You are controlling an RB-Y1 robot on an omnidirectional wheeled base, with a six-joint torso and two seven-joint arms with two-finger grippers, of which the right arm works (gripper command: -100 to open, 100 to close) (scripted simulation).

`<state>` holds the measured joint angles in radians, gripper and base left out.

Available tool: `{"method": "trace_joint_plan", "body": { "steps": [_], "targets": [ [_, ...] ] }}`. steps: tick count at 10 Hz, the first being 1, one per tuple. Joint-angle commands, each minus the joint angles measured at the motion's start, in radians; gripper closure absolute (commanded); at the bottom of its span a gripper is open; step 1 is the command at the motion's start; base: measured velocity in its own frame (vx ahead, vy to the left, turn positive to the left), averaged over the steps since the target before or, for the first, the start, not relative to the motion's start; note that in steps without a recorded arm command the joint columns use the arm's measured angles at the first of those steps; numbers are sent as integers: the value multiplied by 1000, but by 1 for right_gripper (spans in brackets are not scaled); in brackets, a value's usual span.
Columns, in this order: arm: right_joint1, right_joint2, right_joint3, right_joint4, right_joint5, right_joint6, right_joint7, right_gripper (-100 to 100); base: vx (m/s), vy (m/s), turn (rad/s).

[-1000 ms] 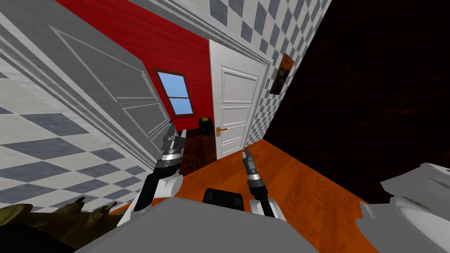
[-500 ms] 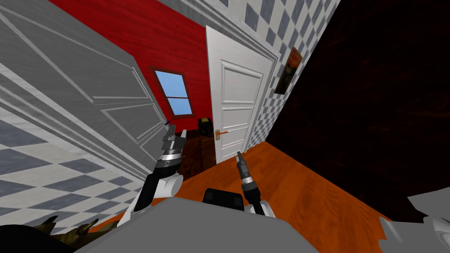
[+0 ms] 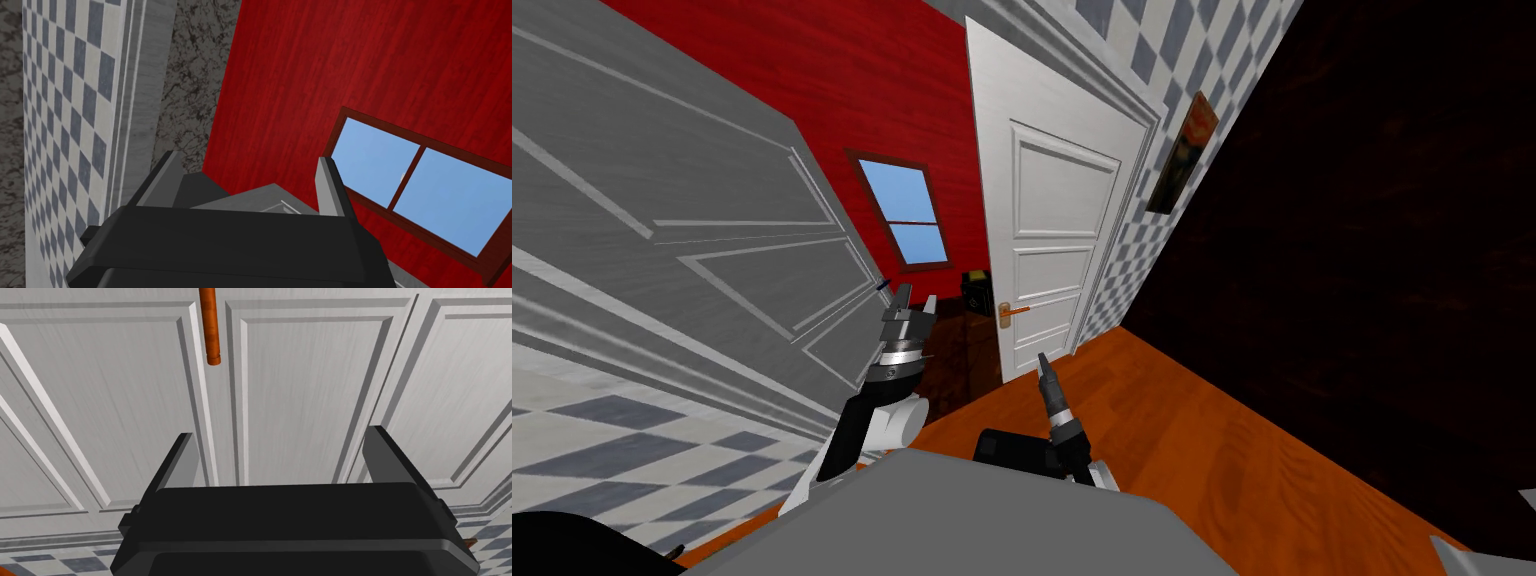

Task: Push the door open

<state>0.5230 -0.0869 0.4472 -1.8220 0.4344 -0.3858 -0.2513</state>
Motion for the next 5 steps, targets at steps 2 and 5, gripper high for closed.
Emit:
{"method": "trace_joint_plan", "body": {
  "steps": [2,5],
  "targets": [
    [3,-3,38,43,33,1,-36,-100,236,-7,17],
    [3,0,74,83,64,6,-65,-100,223,-4,18]
  ]
}}
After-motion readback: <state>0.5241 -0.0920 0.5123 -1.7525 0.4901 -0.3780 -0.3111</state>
